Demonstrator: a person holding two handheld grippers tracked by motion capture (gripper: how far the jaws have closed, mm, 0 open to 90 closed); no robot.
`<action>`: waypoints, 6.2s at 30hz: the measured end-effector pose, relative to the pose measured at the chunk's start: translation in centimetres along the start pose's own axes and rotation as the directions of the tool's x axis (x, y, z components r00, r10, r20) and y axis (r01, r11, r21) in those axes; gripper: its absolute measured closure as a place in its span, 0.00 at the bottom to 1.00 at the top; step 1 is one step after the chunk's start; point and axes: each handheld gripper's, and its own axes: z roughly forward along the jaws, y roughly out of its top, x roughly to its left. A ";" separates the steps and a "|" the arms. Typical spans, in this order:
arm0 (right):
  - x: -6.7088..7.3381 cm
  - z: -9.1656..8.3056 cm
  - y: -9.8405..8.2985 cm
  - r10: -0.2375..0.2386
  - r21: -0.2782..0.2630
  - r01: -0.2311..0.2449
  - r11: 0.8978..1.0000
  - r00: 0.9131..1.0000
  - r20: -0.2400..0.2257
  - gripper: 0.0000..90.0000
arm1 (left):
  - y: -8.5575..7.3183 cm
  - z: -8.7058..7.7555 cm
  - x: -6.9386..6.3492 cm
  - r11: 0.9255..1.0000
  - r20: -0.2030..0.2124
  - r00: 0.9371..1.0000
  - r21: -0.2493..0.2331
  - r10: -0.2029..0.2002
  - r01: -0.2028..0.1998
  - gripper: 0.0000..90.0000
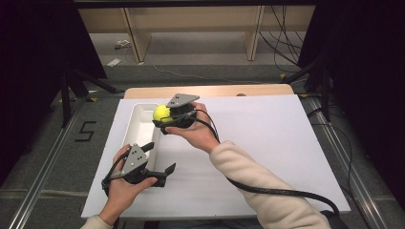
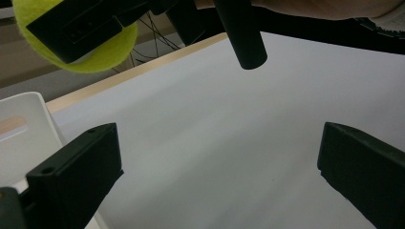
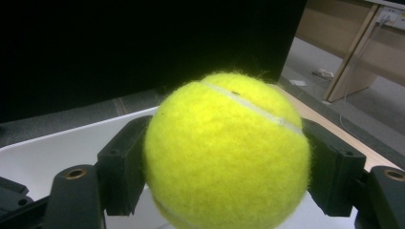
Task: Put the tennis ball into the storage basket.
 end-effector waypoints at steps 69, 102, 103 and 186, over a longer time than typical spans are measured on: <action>0.9 3.0 2.2 -0.020 0.008 0.020 1.000 0.999 -0.038 0.30 | 0.0 0.0 -0.2 1.000 0.012 1.000 0.003 0.011 -0.011 0.01; 1.3 4.4 2.9 -0.018 0.015 0.019 1.000 0.998 -0.062 0.30 | -0.1 0.1 -0.3 1.000 0.013 1.000 0.013 0.020 -0.020 0.01; 1.3 4.4 2.9 -0.020 0.018 0.021 1.000 0.998 -0.063 0.30 | -0.1 0.1 -0.3 1.000 0.013 1.000 0.014 0.021 -0.021 0.01; 1.6 7.2 2.7 -0.025 0.073 0.031 0.997 0.996 -0.090 0.30 | 0.0 0.2 -0.4 1.000 0.019 1.000 0.012 0.025 -0.025 0.01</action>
